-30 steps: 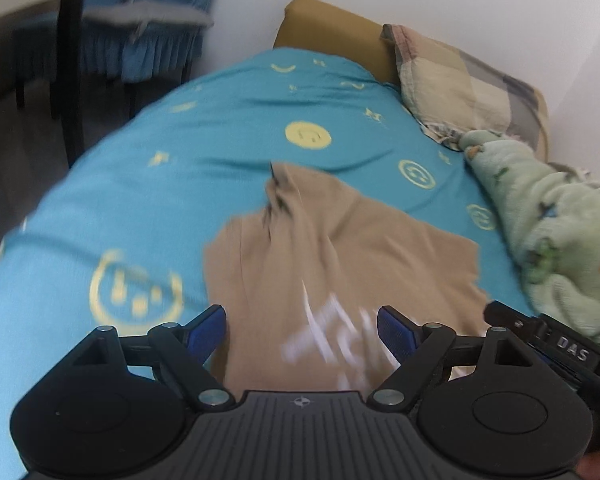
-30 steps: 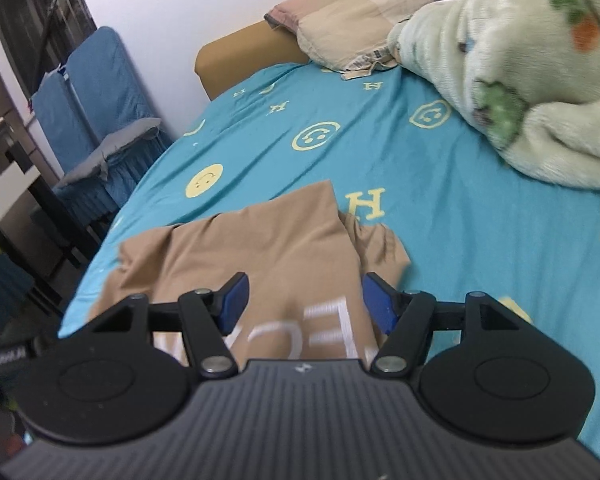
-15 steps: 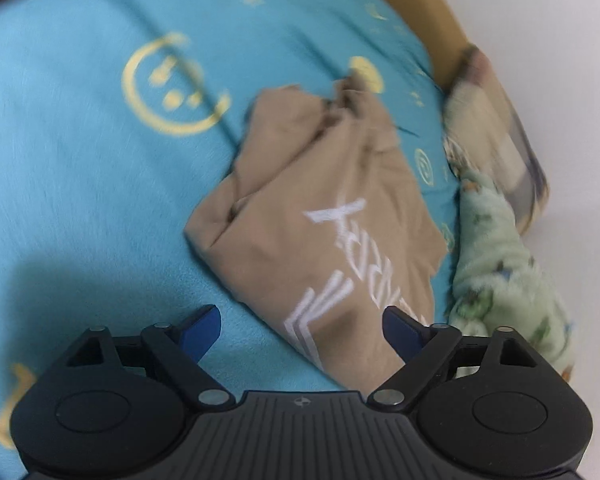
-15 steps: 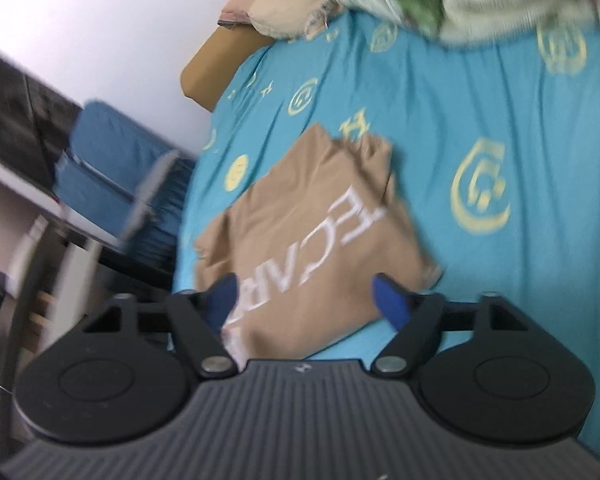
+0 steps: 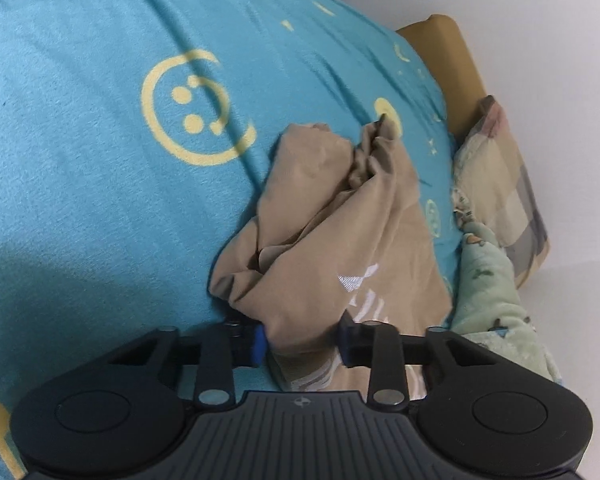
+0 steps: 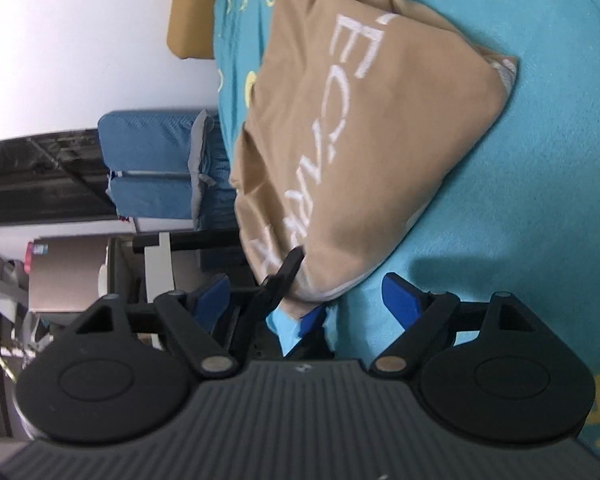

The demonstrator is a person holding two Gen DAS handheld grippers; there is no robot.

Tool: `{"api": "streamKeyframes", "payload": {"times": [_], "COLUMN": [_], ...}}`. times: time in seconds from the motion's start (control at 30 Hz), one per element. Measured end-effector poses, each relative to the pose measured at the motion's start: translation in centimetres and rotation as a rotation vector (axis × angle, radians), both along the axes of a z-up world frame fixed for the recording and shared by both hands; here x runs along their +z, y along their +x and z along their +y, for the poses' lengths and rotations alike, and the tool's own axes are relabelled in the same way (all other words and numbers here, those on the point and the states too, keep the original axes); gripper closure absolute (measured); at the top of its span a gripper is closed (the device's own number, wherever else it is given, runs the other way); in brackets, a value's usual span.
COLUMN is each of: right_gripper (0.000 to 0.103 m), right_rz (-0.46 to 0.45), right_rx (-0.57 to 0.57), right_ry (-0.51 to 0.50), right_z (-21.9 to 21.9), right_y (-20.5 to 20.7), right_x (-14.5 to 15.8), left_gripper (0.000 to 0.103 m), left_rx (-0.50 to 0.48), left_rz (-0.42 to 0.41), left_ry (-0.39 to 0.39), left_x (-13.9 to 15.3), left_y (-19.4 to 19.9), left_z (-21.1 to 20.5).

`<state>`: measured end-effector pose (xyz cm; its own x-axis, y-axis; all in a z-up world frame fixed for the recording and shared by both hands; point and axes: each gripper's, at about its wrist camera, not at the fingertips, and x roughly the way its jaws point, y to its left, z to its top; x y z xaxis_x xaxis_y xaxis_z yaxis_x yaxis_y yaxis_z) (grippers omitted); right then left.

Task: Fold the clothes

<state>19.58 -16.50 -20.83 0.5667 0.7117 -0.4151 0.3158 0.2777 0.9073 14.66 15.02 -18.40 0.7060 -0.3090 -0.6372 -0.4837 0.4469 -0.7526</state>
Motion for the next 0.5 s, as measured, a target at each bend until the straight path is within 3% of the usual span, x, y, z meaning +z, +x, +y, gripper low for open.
{"api": "streamKeyframes", "payload": {"times": [0.23, 0.33, 0.43, 0.5], "right_gripper": [0.025, 0.026, 0.04, 0.042], "right_rz": [0.03, 0.037, 0.046, 0.053], "right_rx": [-0.139, -0.189, -0.24, -0.284], "right_ry": [-0.027, -0.038, -0.079, -0.089], "right_z": [-1.6, -2.3, -3.2, -4.0], "right_y": [-0.1, -0.1, 0.1, 0.0], "right_x": [-0.5, -0.6, -0.8, -0.9], "left_gripper": [0.078, 0.078, 0.078, 0.078], "left_rx": [0.004, 0.004, 0.015, 0.012], "left_rz": [-0.113, -0.107, -0.091, -0.092], "left_ry": [-0.058, -0.055, -0.08, -0.078], "left_x": [1.5, 1.3, 0.8, 0.7], "left_y": [-0.5, -0.4, -0.5, -0.4], "left_z": [0.2, 0.1, 0.2, 0.2]}}
